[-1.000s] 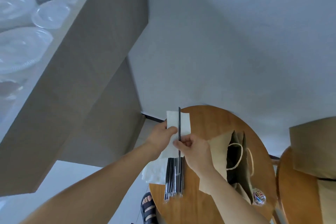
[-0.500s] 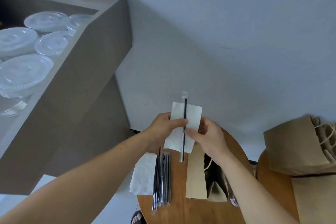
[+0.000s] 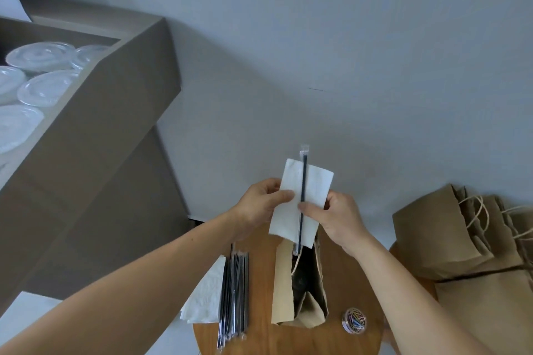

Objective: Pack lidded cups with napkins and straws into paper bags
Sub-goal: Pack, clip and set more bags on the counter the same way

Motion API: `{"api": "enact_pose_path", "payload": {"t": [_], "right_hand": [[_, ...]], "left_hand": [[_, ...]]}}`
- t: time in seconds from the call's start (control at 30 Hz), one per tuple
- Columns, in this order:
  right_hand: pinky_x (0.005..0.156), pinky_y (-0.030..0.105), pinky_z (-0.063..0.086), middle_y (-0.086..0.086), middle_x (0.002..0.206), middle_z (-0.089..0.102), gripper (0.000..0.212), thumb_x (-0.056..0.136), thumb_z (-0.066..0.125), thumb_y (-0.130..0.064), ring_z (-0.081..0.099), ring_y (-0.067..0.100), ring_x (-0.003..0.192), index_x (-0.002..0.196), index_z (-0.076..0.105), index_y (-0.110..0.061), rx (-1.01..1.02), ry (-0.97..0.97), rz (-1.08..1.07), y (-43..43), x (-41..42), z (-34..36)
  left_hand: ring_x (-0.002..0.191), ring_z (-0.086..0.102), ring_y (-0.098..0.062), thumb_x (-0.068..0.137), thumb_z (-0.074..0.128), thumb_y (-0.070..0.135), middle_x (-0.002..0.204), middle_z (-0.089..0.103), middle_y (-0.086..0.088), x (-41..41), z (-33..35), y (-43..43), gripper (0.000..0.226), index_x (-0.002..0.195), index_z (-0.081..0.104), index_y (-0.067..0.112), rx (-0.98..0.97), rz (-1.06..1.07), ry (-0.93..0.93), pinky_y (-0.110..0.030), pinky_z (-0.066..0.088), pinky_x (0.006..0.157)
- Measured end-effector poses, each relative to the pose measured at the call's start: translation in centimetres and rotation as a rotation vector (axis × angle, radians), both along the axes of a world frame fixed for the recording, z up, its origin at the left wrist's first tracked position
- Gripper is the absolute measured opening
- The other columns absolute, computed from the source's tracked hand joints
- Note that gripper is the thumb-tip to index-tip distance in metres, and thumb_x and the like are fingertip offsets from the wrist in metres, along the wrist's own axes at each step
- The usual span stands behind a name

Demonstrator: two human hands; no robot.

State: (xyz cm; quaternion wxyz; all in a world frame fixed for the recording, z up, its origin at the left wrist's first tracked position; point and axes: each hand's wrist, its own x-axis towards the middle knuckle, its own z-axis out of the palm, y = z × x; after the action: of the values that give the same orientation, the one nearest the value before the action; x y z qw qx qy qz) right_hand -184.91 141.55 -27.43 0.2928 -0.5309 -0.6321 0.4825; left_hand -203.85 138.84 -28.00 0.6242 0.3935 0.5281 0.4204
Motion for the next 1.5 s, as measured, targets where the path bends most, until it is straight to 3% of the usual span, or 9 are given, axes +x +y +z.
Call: {"api": "enact_pose_path", "payload": {"t": [0.13, 0.27, 0.4, 0.5, 0.6, 0.8, 1.23, 1.37, 1.5], "right_hand": [[0.061, 0.028, 0.057, -0.011, 0.078, 0.073, 0.010, 0.083, 0.077, -0.025, 0.070, 0.007, 0.072, 0.080, 0.068, -0.025, 0.047, 0.008, -0.256, 2.1, 1.8, 0.2], [0.059, 0.031, 0.056, -0.007, 0.077, 0.070, 0.013, 0.086, 0.071, -0.022, 0.069, 0.015, 0.072, 0.075, 0.065, -0.022, 0.056, -0.033, -0.383, 3.7, 1.5, -1.6], [0.061, 0.026, 0.049, -0.003, 0.092, 0.070, 0.006, 0.089, 0.060, -0.018, 0.065, 0.015, 0.079, 0.093, 0.064, -0.019, -0.034, -0.140, -0.292, 3.3, -0.7, -4.9], [0.071, 0.032, 0.052, 0.002, 0.103, 0.068, 0.019, 0.089, 0.055, -0.014, 0.064, 0.023, 0.091, 0.106, 0.063, -0.015, -0.114, -0.254, -0.212, 1.9, -1.2, -7.0], [0.055, 0.021, 0.043, 0.004, 0.108, 0.066, 0.016, 0.093, 0.054, -0.014, 0.062, 0.020, 0.088, 0.108, 0.060, -0.013, -0.168, -0.360, -0.157, 0.4, -0.3, -7.8], [0.047, 0.015, 0.030, 0.000, 0.096, 0.060, 0.004, 0.097, 0.056, -0.018, 0.050, 0.008, 0.066, 0.096, 0.052, -0.019, -0.139, -0.701, 0.170, -1.3, 2.6, -7.2], [0.061, 0.024, 0.045, -0.002, 0.083, 0.062, 0.012, 0.094, 0.057, -0.016, 0.058, 0.012, 0.073, 0.082, 0.056, -0.021, -0.398, -0.771, 0.164, -2.7, 1.0, -16.7], [0.074, 0.029, 0.046, 0.000, 0.098, 0.064, 0.011, 0.096, 0.050, -0.019, 0.062, 0.019, 0.090, 0.087, 0.054, -0.022, -0.334, -0.891, 0.181, -2.9, 0.3, -18.2], [0.080, 0.027, 0.044, 0.011, 0.120, 0.064, 0.026, 0.097, 0.047, -0.017, 0.061, 0.027, 0.112, 0.117, 0.062, -0.010, -0.340, -0.937, 0.239, -3.1, 0.2, -19.2]], "left_hand": [[0.096, 0.063, -0.010, 0.090, 0.064, 0.023, 0.122, 0.058, 0.009, 0.1, -2.7, -1.1, 0.047, 0.134, 0.048, 0.026, -0.105, -0.163, 0.395, -0.023, 0.054, 0.062], [0.102, 0.054, -0.014, 0.077, 0.071, 0.050, 0.123, 0.056, 0.003, 2.1, -6.6, -3.3, 0.068, 0.134, 0.047, 0.022, -0.196, -0.562, 0.852, -0.028, 0.050, 0.081], [0.063, 0.054, -0.016, 0.078, 0.060, 0.065, 0.070, 0.053, 0.001, 5.6, -9.0, -4.5, 0.049, 0.086, 0.058, 0.016, -0.266, -0.513, 1.001, -0.031, 0.047, 0.061], [0.067, 0.063, -0.020, 0.089, 0.052, 0.054, 0.075, 0.060, -0.003, 6.9, -9.8, -4.9, 0.044, 0.093, 0.065, 0.012, -0.333, -0.437, 1.017, -0.032, 0.056, 0.070], [0.080, 0.071, -0.021, 0.094, 0.047, 0.043, 0.087, 0.070, -0.005, 6.9, -10.1, -5.2, 0.035, 0.097, 0.065, 0.014, -0.388, -0.343, 0.943, -0.036, 0.061, 0.080], [0.060, 0.071, -0.014, 0.097, 0.042, 0.036, 0.067, 0.072, -0.003, 6.2, -10.7, -5.0, 0.039, 0.085, 0.068, 0.010, -0.428, -0.216, 0.780, -0.029, 0.061, 0.071], [0.076, 0.069, -0.020, 0.096, 0.044, 0.040, 0.074, 0.064, -0.001, 5.3, -10.3, -6.0, 0.037, 0.093, 0.068, 0.012, -0.399, -0.189, 0.748, -0.035, 0.059, 0.078], [0.082, 0.071, -0.025, 0.095, 0.046, 0.040, 0.087, 0.068, -0.010, 5.3, -10.6, -6.5, 0.037, 0.099, 0.068, 0.010, -0.422, -0.190, 0.758, -0.040, 0.061, 0.081], [0.076, 0.068, -0.023, 0.094, 0.047, 0.038, 0.080, 0.062, -0.008, 5.2, -11.0, -6.8, 0.035, 0.097, 0.067, 0.008, -0.433, -0.209, 0.767, -0.042, 0.060, 0.081]]}}
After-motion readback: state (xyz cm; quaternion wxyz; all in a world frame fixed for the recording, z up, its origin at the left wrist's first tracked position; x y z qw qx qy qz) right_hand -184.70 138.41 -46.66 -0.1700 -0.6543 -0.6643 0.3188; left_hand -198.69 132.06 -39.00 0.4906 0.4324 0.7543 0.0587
